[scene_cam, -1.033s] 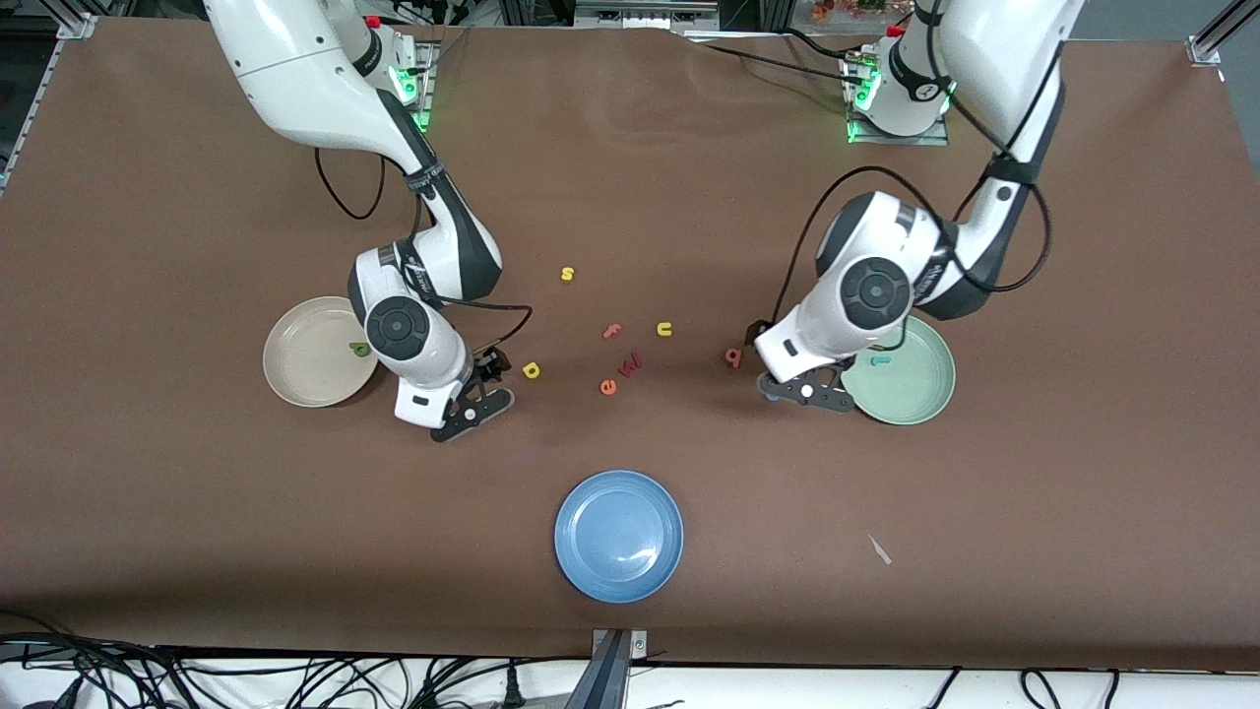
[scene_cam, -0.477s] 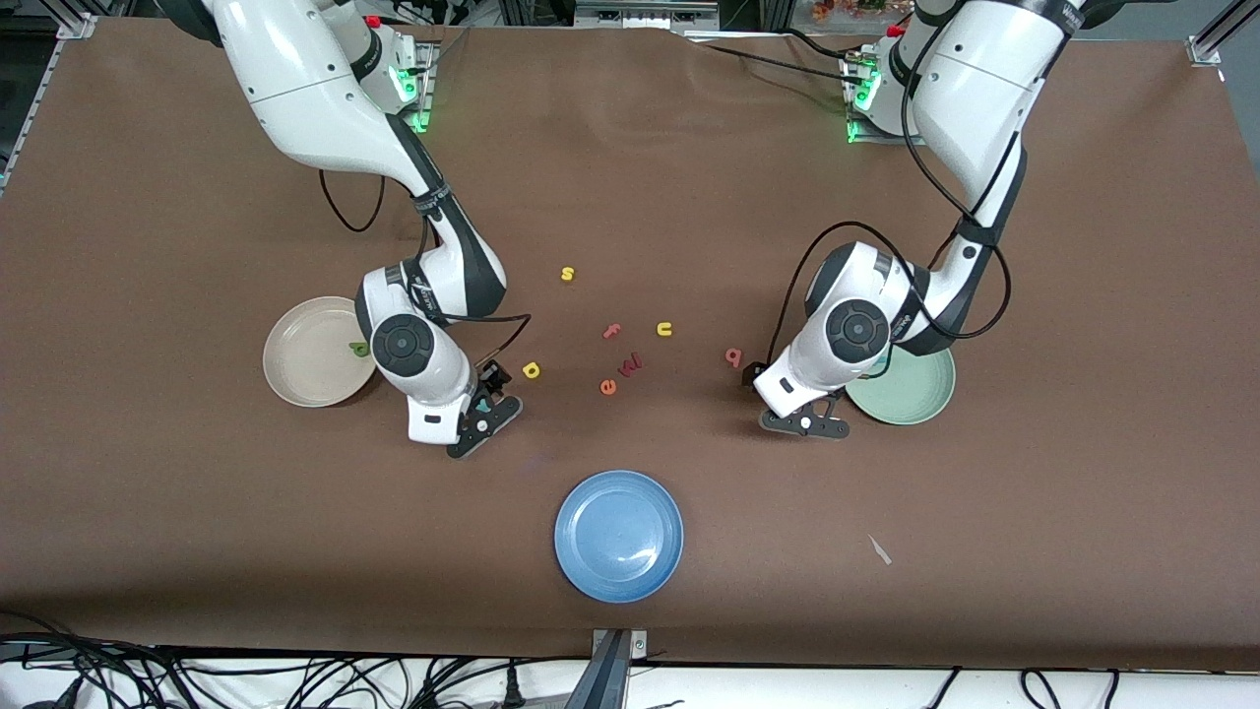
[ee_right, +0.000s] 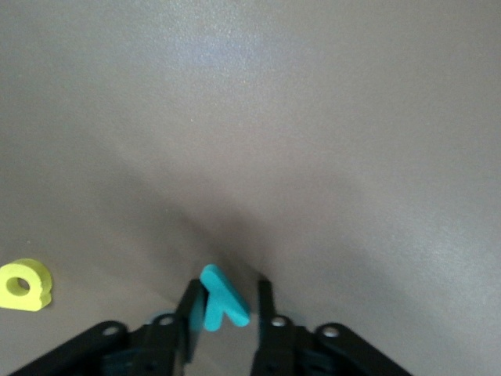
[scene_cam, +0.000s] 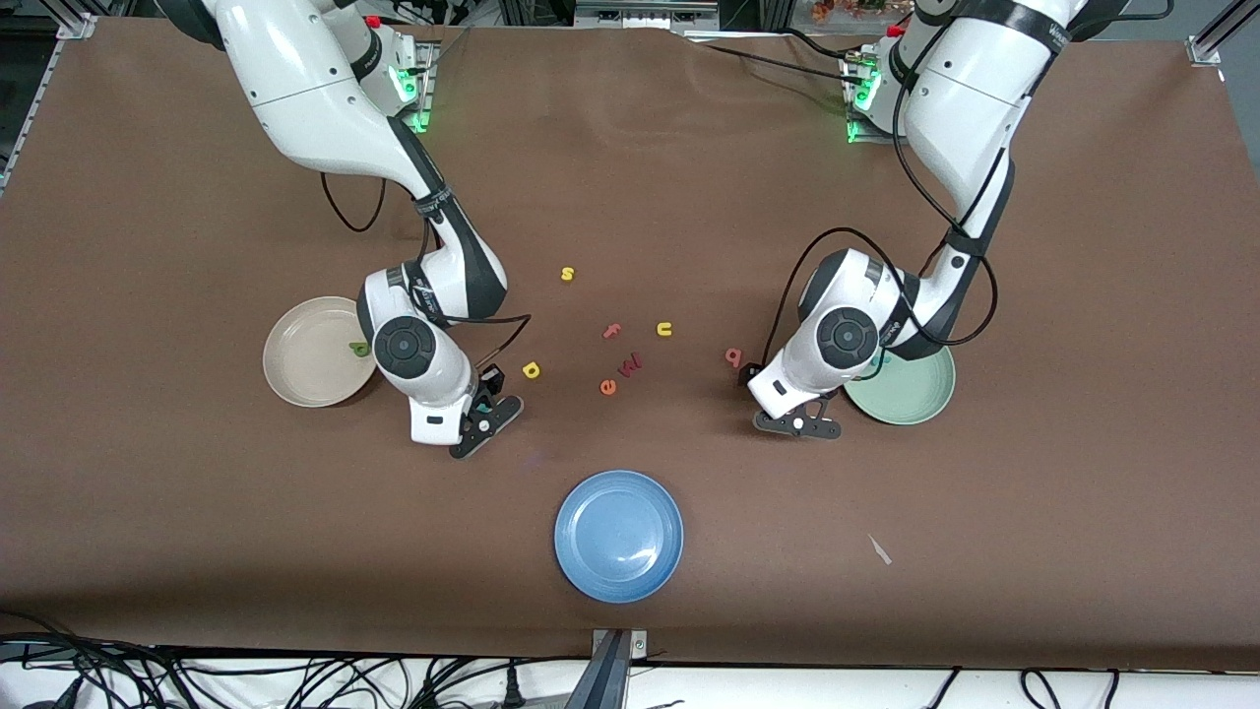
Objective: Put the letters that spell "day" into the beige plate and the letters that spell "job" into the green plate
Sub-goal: 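Grip the teal y with the right gripper while the left gripper grips blue o, then place y on cream plate with the right gripper while the left gripper places o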
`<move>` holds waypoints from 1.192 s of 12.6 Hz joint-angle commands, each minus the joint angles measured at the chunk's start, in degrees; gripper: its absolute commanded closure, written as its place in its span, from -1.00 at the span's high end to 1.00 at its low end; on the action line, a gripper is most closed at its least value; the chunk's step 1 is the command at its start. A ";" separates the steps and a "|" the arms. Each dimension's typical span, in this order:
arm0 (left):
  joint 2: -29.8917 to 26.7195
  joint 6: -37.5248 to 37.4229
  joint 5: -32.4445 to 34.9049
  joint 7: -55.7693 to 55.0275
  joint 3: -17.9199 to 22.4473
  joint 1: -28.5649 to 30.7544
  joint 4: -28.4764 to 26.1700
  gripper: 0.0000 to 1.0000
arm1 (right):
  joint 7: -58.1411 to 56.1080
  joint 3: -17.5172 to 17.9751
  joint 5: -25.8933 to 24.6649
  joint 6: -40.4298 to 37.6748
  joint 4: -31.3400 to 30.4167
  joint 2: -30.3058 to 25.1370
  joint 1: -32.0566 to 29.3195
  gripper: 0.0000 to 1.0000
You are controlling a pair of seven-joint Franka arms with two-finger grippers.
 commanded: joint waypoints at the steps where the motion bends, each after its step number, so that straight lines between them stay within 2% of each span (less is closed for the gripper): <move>1: 1.87 1.51 2.46 -0.74 -0.10 -0.43 1.79 0.67 | -0.52 0.44 -0.01 -0.78 1.47 1.01 -0.29 -0.78; 2: 1.96 1.52 2.55 -0.65 -0.10 -0.43 1.79 0.47 | -0.43 0.36 -0.01 -0.78 1.47 1.01 -0.21 -0.99; 3: 1.87 1.52 2.56 -0.65 -0.10 -0.52 1.79 0.18 | -0.60 0.44 0.08 -1.04 1.73 0.75 -0.21 -1.00; 6: 1.70 1.43 2.64 -0.65 -0.10 -0.52 1.79 -0.64 | 0.18 -1.13 6.05 -10.68 1.47 -3.89 -1.43 -1.00; 7: 1.52 1.34 2.64 -0.91 -0.10 -0.52 1.79 -0.75 | 0.27 -2.53 6.06 -14.11 1.47 -5.04 -1.52 -1.00; 9: -0.31 -0.75 2.64 -1.00 -0.10 -0.17 1.71 -0.75 | 7.88 -5.87 5.88 -18.25 -0.02 -6.45 -1.53 -1.00; 12: -5.14 -7.77 2.73 -0.83 0.42 0.80 1.79 -0.75 | 11.26 -10.88 6.06 -18.53 -6.25 -10.58 -1.53 -1.00; 15: -8.32 -15.59 11.75 -0.74 0.95 3.60 1.62 -0.75 | 11.53 -14.75 6.15 -17.75 -12.31 -14.10 -1.53 -1.00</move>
